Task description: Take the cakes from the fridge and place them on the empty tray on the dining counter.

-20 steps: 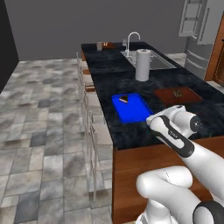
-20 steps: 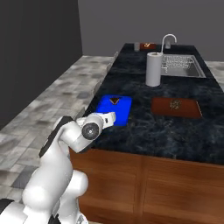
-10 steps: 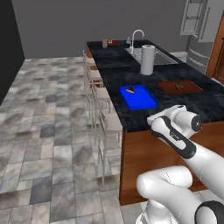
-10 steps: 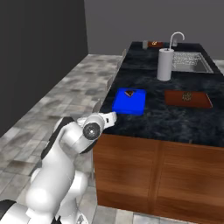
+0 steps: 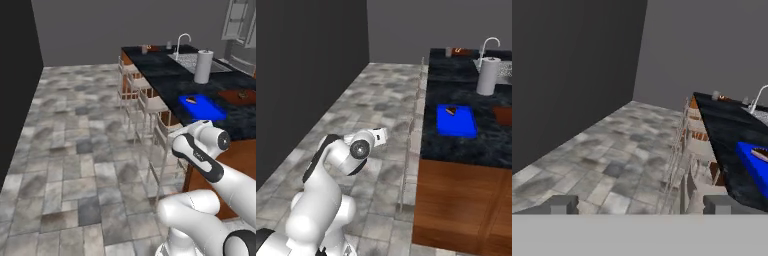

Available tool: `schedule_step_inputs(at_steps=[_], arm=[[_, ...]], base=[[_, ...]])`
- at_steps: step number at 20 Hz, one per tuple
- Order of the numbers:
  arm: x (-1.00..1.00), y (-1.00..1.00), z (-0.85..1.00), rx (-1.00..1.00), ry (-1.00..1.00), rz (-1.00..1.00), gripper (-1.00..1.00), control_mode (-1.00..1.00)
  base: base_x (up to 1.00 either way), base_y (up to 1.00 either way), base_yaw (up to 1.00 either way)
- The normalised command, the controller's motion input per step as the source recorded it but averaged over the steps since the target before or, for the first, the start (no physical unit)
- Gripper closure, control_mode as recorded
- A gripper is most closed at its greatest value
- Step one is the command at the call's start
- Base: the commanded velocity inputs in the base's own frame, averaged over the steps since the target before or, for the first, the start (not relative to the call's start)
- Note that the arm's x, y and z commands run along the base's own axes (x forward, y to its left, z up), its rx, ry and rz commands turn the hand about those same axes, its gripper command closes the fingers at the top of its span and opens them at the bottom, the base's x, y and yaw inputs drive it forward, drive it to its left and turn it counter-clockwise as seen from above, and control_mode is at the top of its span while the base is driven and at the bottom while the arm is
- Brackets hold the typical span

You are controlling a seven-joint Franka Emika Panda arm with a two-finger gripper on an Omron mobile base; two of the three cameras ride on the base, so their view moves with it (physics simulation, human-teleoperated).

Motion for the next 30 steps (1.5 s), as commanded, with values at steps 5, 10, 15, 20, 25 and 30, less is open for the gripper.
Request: schedule_step_inputs(at_steps=[5, 10, 15, 20, 25, 30], arm=[[0.0, 0.0, 0.0, 0.0, 0.0, 0.0, -1.0, 1.0], [0.0, 0.0, 0.0, 0.0, 0.0, 0.0, -1.0, 1.0], [0.0, 0.0, 0.0, 0.0, 0.0, 0.0, -1.0, 1.0], [0.0, 0.0, 0.0, 0.0, 0.0, 0.0, -1.0, 1.0], [0.0, 0.0, 0.0, 0.0, 0.0, 0.0, -1.0, 1.0], [0.0, 0.0, 0.0, 0.0, 0.0, 0.0, -1.0, 1.0]], base=[[0.7, 1.0, 0.0], [1.0, 0.95, 0.0], [1.0, 0.42, -0.03], [1.0, 0.09, -0.06], [1.0, 0.06, -0.08], [1.0, 0.2, -0.07]])
